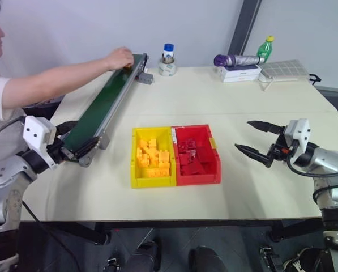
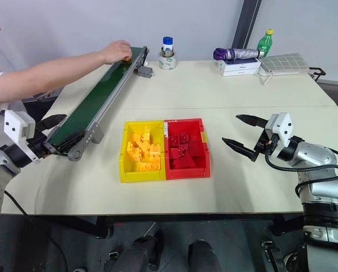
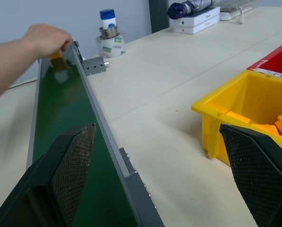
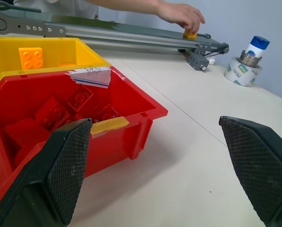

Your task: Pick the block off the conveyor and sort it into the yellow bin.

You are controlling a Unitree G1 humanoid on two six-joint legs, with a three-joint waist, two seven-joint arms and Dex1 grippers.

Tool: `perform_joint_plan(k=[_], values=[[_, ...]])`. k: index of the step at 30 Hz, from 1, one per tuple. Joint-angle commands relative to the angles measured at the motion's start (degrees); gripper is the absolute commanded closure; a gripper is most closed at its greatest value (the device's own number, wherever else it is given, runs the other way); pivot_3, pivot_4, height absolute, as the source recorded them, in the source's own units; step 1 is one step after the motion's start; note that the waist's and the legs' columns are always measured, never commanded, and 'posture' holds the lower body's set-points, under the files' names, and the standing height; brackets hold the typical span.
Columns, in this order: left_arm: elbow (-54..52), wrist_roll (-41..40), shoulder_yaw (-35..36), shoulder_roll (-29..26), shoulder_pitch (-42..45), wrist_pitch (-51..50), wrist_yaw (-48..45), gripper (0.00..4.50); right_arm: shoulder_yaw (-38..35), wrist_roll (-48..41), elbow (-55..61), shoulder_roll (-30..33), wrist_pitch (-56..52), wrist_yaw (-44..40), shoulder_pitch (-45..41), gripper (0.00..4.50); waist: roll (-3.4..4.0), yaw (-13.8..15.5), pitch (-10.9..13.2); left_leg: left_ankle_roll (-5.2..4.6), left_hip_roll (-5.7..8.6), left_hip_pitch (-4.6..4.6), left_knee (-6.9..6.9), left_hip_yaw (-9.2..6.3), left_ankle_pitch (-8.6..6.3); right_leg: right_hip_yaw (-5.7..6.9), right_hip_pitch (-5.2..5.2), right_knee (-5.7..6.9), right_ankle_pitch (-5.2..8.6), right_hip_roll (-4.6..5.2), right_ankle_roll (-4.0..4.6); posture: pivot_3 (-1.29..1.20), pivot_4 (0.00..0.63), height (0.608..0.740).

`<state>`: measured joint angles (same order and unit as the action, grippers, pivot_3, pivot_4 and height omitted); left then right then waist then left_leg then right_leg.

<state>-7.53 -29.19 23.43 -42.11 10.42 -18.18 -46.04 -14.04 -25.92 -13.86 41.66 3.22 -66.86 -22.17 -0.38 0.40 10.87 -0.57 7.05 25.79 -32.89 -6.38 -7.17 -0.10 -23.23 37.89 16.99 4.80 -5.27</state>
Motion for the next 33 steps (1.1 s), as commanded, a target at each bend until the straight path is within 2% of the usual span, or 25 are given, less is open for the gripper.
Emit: perform_joint_plan(k=[1, 12, 18, 23, 27, 33], values=[[-1.26, 0.06, 0.60, -0.59, 0.87, 0.99, 0.44, 0.08, -1.08, -0.38, 0.78, 0.75, 0.50, 0.08, -0.56, 0.00, 0.00, 0.00, 0.00, 0.00, 0.00, 0.00, 0.00, 0.00, 0.00, 0.00, 0.00, 0.00, 0.00, 0.00, 0.00, 0.00, 0.150, 0.740], [-2.97, 0.60, 3.06, 1.00, -0.88, 3.10, 3.39, 0.08, -1.08, -0.25, 0.58, 0.86, 0.69, -0.02, -0.59, 0.00, 0.00, -0.06, 0.00, 0.00, 0.00, 0.04, 0.00, 0.00, 0.00, 0.00, 0.01, 0.00, 0.00, 0.00, 0.00, 0.00, 0.150, 0.740], [-7.96, 5.28, 7.65, 8.67, -5.16, 7.25, 17.61, 0.08, -1.07, -0.22, 0.12, 0.92, 0.80, -0.29, -0.86, 0.00, 0.00, -0.21, 0.00, 0.00, 0.00, 0.05, -0.01, 0.02, 0.00, -0.01, 0.04, -0.01, 0.00, 0.02, -0.01, 0.00, 0.150, 0.740], [-15.65, 9.55, 6.02, 17.33, -12.15, 8.14, 26.49, 0.08, -0.78, 0.02, -0.51, 0.67, 1.04, -0.41, -1.48, 0.00, -0.02, 0.02, 0.00, -0.05, 0.01, 0.05, -0.06, 0.13, -0.02, 0.02, 0.09, -0.05, -0.01, 0.10, -0.03, 0.00, 0.150, 0.740], [-16.94, 9.25, 6.94, 19.94, -13.41, 7.49, 30.00, 0.08, -0.45, 0.20, -1.14, 0.54, 1.26, -0.79, -2.29, 0.00, -0.01, 0.37, -0.01, -0.05, 0.00, 0.03, -0.11, 0.11, -0.02, 0.09, 0.13, 0.00, -0.03, 0.11, -0.01, 0.00, 0.150, 0.740], [-16.26, 8.62, 6.19, 19.26, -13.46, 6.75, 30.57, 0.08, -0.18, 0.40, -2.08, 0.42, 1.58, -1.14, -3.25, 0.00, -0.02, 0.28, -0.01, -0.05, 0.00, 0.03, -0.11, 0.11, -0.03, 0.10, 0.13, -0.01, -0.02, 0.11, -0.01, 0.00, 0.150, 0.740]])
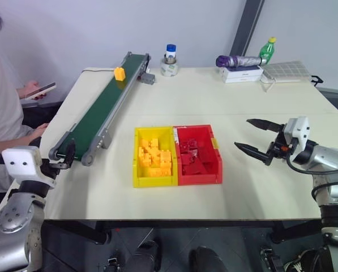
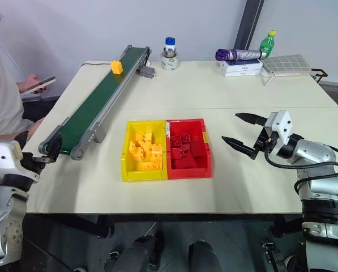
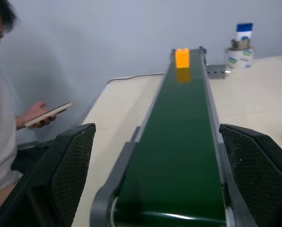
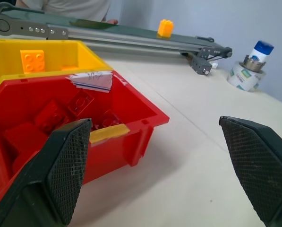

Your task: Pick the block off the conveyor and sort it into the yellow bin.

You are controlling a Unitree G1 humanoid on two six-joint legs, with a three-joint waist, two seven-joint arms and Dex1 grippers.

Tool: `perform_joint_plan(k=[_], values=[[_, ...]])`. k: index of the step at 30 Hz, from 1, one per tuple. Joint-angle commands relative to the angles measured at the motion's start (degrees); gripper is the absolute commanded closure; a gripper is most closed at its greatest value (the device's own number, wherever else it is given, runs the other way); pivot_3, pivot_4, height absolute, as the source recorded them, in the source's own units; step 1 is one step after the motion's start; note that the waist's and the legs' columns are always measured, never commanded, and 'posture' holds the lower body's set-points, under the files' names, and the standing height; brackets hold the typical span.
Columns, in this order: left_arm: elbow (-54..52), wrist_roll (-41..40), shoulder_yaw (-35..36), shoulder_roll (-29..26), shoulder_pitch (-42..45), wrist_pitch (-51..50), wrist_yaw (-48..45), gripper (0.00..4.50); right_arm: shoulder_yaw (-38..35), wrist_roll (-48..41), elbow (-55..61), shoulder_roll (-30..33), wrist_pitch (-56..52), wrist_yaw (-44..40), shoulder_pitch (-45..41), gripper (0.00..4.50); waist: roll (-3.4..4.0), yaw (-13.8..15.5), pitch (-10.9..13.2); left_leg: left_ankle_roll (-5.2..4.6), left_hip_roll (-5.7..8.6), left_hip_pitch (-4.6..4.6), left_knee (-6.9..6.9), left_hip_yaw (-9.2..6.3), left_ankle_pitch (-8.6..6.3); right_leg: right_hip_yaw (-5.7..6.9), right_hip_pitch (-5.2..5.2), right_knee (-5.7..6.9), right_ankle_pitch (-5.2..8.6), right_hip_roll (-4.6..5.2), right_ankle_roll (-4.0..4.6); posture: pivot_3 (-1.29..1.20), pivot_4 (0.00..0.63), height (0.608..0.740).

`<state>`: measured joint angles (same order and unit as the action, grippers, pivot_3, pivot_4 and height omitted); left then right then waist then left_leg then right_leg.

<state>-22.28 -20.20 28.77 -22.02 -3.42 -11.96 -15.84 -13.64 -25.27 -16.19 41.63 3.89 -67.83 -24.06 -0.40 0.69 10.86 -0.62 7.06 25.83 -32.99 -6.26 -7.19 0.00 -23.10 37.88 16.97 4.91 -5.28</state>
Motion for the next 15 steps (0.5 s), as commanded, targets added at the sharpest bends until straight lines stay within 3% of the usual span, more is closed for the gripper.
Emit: perform_joint_plan(k=[1, 15], values=[[-1.22, -0.33, 0.86, -0.92, 0.50, 0.60, 0.38, 0.08, -0.57, -0.24, 0.23, 0.40, 0.94, -0.17, -1.40, 0.00, 0.00, -0.01, 0.00, 0.00, 0.00, 0.00, 0.00, 0.00, 0.00, 0.00, -0.02, 0.00, 0.00, 0.00, 0.00, 0.00, 0.150, 0.740], [1.03, -2.49, 0.02, -1.59, 3.31, -1.52, 0.32, 0.08, -0.62, -0.19, 0.19, 0.42, 1.03, -0.14, -1.20, 0.00, 0.00, -0.02, 0.00, 0.00, 0.00, -0.01, 0.01, 0.00, 0.00, 0.01, -0.02, 0.00, 0.00, -0.01, 0.00, 0.00, 0.150, 0.740]])
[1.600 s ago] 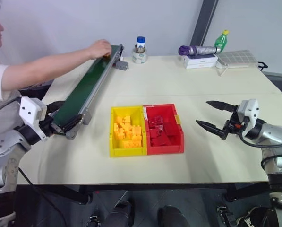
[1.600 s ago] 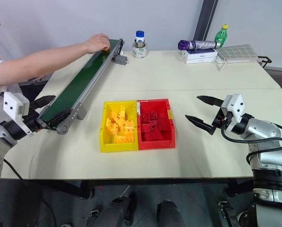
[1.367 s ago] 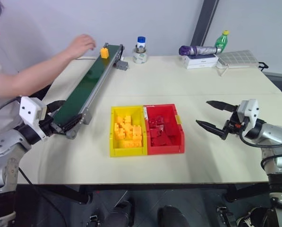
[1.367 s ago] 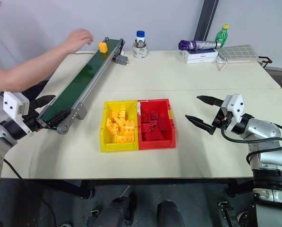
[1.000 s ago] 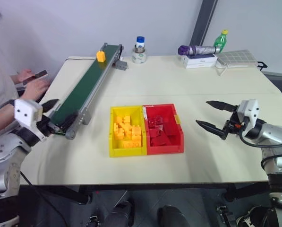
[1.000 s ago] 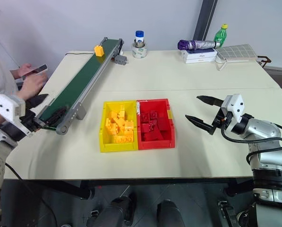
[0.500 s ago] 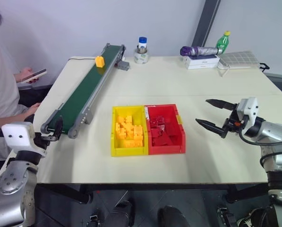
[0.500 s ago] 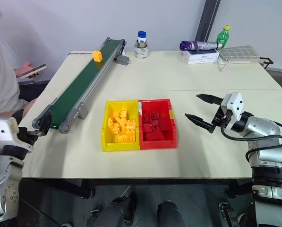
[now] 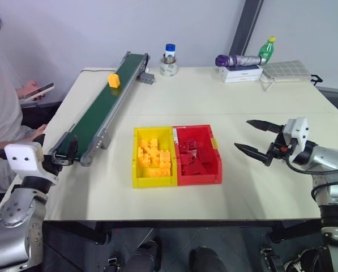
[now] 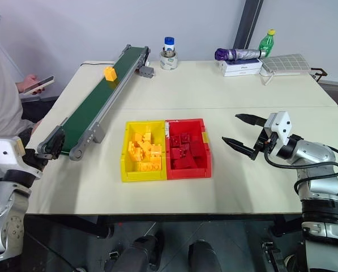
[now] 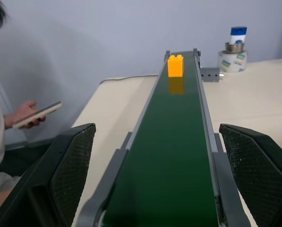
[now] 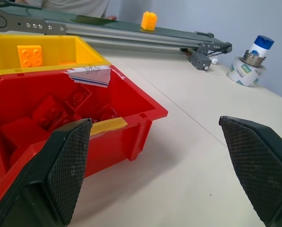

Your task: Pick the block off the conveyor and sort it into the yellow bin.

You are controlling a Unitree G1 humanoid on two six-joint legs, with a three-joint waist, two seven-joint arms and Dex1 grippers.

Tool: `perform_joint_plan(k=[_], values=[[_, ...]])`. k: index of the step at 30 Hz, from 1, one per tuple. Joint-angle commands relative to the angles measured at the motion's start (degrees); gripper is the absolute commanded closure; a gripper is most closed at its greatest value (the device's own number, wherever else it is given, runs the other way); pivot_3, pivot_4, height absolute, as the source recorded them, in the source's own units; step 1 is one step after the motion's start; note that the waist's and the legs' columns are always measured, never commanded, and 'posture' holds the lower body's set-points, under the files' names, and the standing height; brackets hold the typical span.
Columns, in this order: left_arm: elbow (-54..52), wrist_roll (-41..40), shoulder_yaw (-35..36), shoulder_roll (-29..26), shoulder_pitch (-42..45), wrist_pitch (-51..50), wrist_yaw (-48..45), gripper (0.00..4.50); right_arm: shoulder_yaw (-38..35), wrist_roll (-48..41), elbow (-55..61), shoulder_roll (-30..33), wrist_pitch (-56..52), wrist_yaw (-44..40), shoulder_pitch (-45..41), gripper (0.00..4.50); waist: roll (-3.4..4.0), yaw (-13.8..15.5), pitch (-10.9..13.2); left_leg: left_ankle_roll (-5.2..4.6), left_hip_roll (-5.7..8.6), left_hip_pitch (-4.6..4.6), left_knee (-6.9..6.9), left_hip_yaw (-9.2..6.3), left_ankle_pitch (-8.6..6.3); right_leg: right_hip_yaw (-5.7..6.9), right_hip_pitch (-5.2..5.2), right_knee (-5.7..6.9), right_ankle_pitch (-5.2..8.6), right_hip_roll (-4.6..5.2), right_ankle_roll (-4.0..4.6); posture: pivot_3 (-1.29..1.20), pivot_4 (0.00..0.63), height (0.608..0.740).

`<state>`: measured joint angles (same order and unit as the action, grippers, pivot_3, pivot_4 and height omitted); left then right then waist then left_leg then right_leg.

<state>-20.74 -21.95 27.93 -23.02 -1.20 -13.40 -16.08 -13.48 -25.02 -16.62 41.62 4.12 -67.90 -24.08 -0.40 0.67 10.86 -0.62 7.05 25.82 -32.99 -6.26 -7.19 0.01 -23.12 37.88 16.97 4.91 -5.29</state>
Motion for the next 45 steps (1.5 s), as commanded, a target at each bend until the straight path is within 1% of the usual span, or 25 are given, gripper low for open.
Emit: perform_joint_plan(k=[1, 13, 18, 23, 28, 33, 36, 39, 45], values=[[-0.16, -0.95, 0.87, -0.64, 1.50, -0.40, 0.72, 0.08, -0.77, -0.44, 0.58, 0.42, 0.84, -0.09, -1.18, 0.00, 0.00, 0.00, 0.00, 0.00, 0.00, 0.00, 0.00, 0.00, 0.00, 0.00, 0.01, 0.00, 0.00, 0.00, 0.00, 0.00, 0.150, 0.740], [1.73, -1.18, -1.16, -0.56, 5.45, -2.64, 1.38, 0.08, -0.93, -0.75, 1.80, 0.47, 0.52, -0.11, -0.13, 0.00, 0.00, 0.01, 0.00, 0.00, 0.00, -0.01, -0.01, 0.00, 0.00, 0.00, 0.02, 0.00, -0.01, 0.00, -0.01, 0.00, 0.150, 0.740], [2.89, -1.48, -2.49, -1.65, 7.07, -4.80, 1.00, 0.08, -0.92, -0.70, 2.14, 0.41, 0.51, 0.15, 0.18, 0.00, 0.00, 0.01, 0.00, 0.00, 0.00, -0.01, -0.01, 0.00, 0.00, 0.01, 0.02, 0.01, -0.01, -0.01, -0.01, 0.00, 0.150, 0.740], [5.08, -2.06, -2.93, -3.26, 11.42, -7.34, 0.95, 0.08, -0.89, -0.70, 2.36, 0.17, 0.58, 0.53, 0.20, 0.00, 0.00, 0.09, 0.00, 0.00, 0.00, -0.01, -0.02, -0.01, 0.00, 0.03, 0.02, 0.02, -0.01, -0.01, -0.02, 0.00, 0.150, 0.740], [14.25, -0.91, -4.44, -7.77, 20.07, -8.49, -1.81, 0.08, -0.59, -0.65, 2.45, -0.21, 0.53, 0.87, -0.11, 0.00, 0.00, 0.03, 0.00, 0.01, 0.01, -0.04, -0.03, -0.02, 0.01, 0.04, 0.02, 0.04, -0.02, -0.03, -0.03, 0.00, 0.150, 0.740], [25.21, -0.11, -6.63, -10.25, 28.84, -7.45, -5.50, 0.08, -0.19, -0.49, 2.60, -0.46, 0.55, 1.09, -0.33, 0.00, 0.00, 0.02, 0.00, 0.01, 0.01, -0.06, -0.03, -0.01, 0.01, 0.03, 0.03, 0.04, -0.03, -0.04, -0.04, 0.00, 0.150, 0.740], [32.05, 1.38, -8.36, -11.18, 33.85, -6.41, -7.05, 0.08, -0.09, -0.54, 2.89, -0.60, 0.53, 1.41, -0.29, 0.00, -0.01, 0.02, 0.00, 0.01, 0.02, -0.05, -0.03, -0.01, 0.02, 0.03, 0.03, 0.05, -0.09, -0.04, -0.16, 0.00, 0.150, 0.740], [37.83, 2.76, -10.25, -10.85, 37.76, -4.10, -9.03, 0.08, -0.11, -0.69, 3.68, -0.73, 0.39, 1.88, 0.32, 0.00, -0.01, 0.02, 0.00, 0.02, 0.02, -0.05, -0.04, -0.01, 0.03, 0.04, 0.03, 0.06, -0.13, -0.05, -0.21, 0.00, 0.150, 0.740], [46.18, 4.98, -11.76, -10.49, 42.30, 0.92, -10.54, 0.08, -0.53, -1.01, 5.29, -0.78, 0.12, 2.80, 1.95, 0.00, -0.01, -0.05, 0.00, 0.03, 0.02, -0.05, -0.04, -0.02, 0.04, 0.03, 0.02, 0.06, -0.15, -0.05, -0.26, 0.00, 0.150, 0.740]])
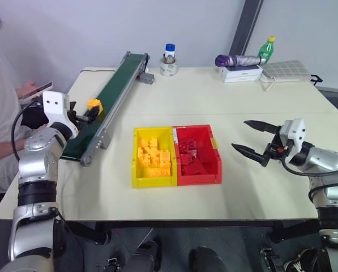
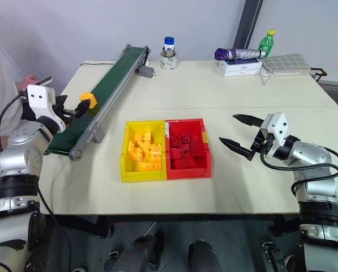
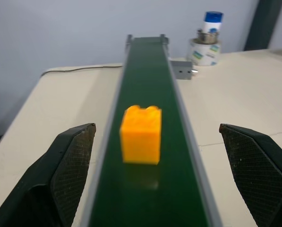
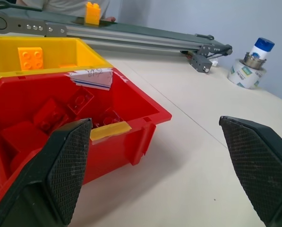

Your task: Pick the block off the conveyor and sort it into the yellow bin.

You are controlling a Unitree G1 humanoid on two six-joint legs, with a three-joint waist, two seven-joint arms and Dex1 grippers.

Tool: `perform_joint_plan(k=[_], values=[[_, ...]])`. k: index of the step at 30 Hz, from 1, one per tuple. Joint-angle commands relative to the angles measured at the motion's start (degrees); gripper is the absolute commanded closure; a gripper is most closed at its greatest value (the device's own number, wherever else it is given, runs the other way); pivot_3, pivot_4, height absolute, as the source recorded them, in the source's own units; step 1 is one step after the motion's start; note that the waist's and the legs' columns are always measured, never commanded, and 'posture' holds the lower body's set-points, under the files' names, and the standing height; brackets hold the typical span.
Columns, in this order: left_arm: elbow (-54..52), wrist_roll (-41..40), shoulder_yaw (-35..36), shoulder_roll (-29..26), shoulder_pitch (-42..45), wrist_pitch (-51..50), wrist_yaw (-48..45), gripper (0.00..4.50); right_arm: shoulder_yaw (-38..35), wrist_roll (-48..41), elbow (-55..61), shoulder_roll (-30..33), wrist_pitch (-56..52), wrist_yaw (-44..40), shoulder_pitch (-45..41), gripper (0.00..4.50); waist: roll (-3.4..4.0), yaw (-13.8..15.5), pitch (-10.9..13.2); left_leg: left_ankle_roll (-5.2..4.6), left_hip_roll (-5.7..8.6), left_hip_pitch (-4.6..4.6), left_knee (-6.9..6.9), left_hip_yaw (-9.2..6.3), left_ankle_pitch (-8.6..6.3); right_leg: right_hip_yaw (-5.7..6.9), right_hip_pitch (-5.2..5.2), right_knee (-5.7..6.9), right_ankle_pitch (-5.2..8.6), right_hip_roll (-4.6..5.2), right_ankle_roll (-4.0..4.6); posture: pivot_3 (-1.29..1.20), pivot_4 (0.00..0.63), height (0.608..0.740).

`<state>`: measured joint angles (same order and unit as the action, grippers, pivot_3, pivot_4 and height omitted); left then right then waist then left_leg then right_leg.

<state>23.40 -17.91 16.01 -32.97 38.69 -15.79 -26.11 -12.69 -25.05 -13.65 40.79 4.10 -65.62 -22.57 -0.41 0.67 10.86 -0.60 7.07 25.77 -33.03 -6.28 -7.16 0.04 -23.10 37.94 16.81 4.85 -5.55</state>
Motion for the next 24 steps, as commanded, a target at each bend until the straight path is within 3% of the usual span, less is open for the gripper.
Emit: perform_joint_plan(k=[1, 7, 10, 14, 15, 24], values=[[3.41, 1.24, 0.22, -0.52, 2.99, 4.12, -0.41, 0.08, -1.44, -0.96, 2.47, 0.12, 0.18, 0.63, 0.71, 0.00, 0.00, -0.08, 0.00, 0.00, 0.00, 0.00, 0.00, 0.00, 0.00, 0.00, 0.00, 0.00, -0.01, 0.00, -0.01, 0.00, 0.150, 0.740], [6.96, 1.82, 0.17, -0.45, 3.65, 6.46, -0.75, 0.08, -1.74, -1.28, 2.97, 0.45, 0.01, 1.12, 1.22, 0.00, 0.00, -0.10, 0.00, 0.00, 0.00, 0.00, -0.02, -0.01, 0.01, -0.01, 0.00, 0.02, -0.07, 0.00, -0.12, 0.00, 0.150, 0.740], [6.56, 3.18, -2.29, -0.43, 1.52, 2.96, -1.84, 0.93, -1.71, -1.27, 2.99, 0.56, -0.03, 1.25, 1.06, 0.00, 0.00, -0.09, 0.00, 0.00, 0.00, -0.01, -0.03, -0.01, 0.01, 0.00, 0.01, 0.02, -0.08, 0.00, -0.13, 0.00, 0.150, 0.740], [2.95, 1.83, -1.40, 0.40, -0.75, 0.01, -0.94, 3.04, -1.72, -1.25, 2.63, 0.83, -0.05, 1.23, 0.45, 0.00, 0.00, -0.10, 0.00, 0.00, 0.00, -0.01, -0.03, -0.01, 0.00, -0.01, 0.02, 0.02, -0.08, 0.00, -0.14, 0.00, 0.150, 0.740], [1.73, 1.52, -0.95, 0.58, -1.11, -0.69, -0.24, 3.20, -1.76, -1.23, 2.49, 0.92, -0.06, 1.20, 0.33, 0.00, 0.00, -0.09, 0.00, 0.00, 0.00, -0.01, -0.03, -0.02, 0.00, -0.01, 0.00, 0.03, -0.08, 0.00, -0.14, 0.00, 0.150, 0.740], [-14.87, -5.30, 0.76, 4.40, -1.28, -0.86, -1.60, 3.16, -1.57, -1.00, 2.03, 0.87, 0.31, 1.08, 0.02, 0.00, -0.03, 0.00, 0.01, 0.00, 0.01, 0.02, -0.11, -0.03, 0.01, 0.00, 0.03, 0.04, -0.09, 0.00, -0.14, 0.00, 0.150, 0.740]])
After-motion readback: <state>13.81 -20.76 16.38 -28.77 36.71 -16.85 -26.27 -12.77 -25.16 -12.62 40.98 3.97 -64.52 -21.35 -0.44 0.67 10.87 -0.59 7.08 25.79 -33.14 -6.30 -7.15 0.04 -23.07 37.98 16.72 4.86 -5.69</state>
